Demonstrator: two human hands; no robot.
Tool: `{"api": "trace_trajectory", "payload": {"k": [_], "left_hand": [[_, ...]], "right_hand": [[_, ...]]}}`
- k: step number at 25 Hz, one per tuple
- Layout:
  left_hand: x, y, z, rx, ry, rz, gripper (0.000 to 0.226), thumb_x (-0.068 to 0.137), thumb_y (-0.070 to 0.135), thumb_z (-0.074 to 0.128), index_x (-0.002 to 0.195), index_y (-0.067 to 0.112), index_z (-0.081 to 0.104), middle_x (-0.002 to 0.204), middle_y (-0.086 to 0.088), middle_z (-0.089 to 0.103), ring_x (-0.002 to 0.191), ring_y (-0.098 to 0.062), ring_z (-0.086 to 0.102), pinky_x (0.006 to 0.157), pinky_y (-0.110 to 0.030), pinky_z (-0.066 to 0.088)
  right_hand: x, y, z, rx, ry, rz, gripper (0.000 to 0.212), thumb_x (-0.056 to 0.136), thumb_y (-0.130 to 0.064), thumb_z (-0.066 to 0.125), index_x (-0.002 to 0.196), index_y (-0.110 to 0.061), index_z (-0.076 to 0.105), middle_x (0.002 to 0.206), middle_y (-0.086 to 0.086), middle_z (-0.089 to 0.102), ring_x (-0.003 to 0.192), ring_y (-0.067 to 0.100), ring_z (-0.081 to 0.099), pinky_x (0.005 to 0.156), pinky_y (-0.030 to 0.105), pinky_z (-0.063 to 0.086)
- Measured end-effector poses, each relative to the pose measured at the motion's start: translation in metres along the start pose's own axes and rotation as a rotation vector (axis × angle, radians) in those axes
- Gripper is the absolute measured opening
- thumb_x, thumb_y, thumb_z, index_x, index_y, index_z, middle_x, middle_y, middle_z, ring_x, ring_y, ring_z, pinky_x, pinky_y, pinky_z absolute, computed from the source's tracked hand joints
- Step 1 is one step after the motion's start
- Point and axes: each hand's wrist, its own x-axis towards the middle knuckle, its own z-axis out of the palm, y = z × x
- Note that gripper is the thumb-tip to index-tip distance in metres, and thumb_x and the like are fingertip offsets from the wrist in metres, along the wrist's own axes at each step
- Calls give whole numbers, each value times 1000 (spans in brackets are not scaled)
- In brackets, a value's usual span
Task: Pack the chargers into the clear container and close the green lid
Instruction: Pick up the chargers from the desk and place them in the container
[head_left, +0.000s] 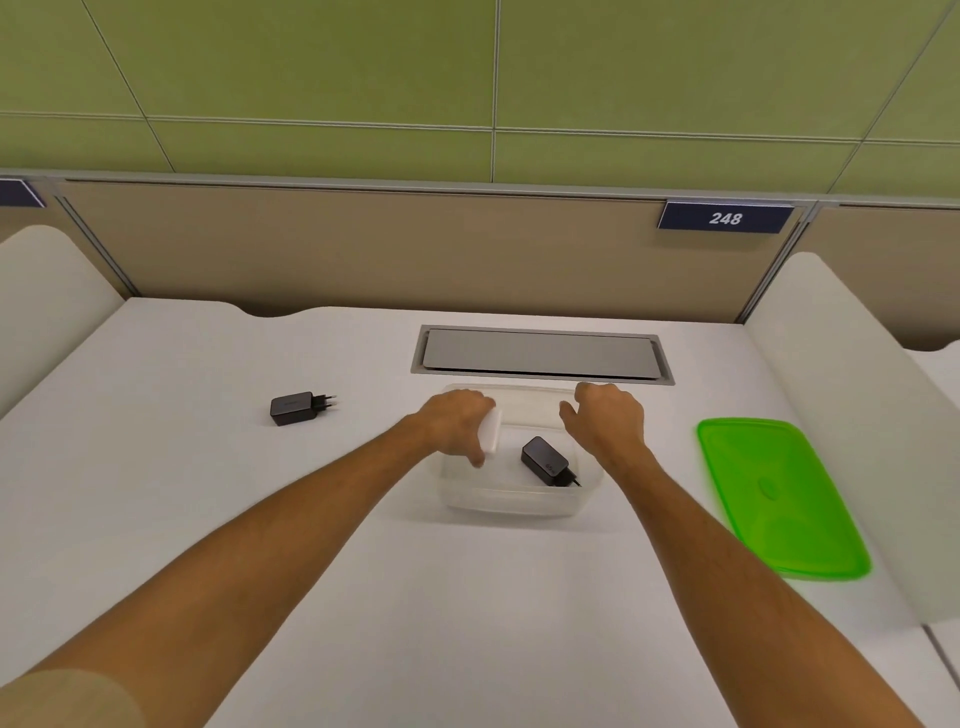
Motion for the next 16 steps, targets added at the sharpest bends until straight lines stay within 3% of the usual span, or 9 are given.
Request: {"api": "trace_trajectory", "payload": {"k": [4, 10, 16], "left_hand": [[10, 1, 21, 64, -171, -27, 59, 63, 40, 79, 109, 14, 52, 113, -7, 58, 101, -27, 57, 76, -36, 48], [21, 5, 43, 123, -281, -42, 62, 65, 44, 79, 112, 14, 51, 118, -7, 57, 106, -28, 57, 74, -33, 43], [23, 8, 59, 132, -224, -38, 56, 70, 39, 76, 111, 12, 50, 120, -7, 57, 108, -28, 57, 75, -32, 40]], "right_hand": [[-3, 3, -1, 9, 25, 10, 31, 91, -35, 46, 83, -9, 59, 80, 10, 67, 63, 27, 48, 58, 28, 36], [0, 0, 0, 13, 45, -21, 33, 92, -36, 45, 85, -9, 61, 78, 9, 67, 63, 27, 49, 58, 28, 37], [2, -6, 4, 32, 45, -41, 33, 92, -36, 45, 94, -10, 65, 84, 9, 70, 74, 29, 61, 61, 29, 38]]}}
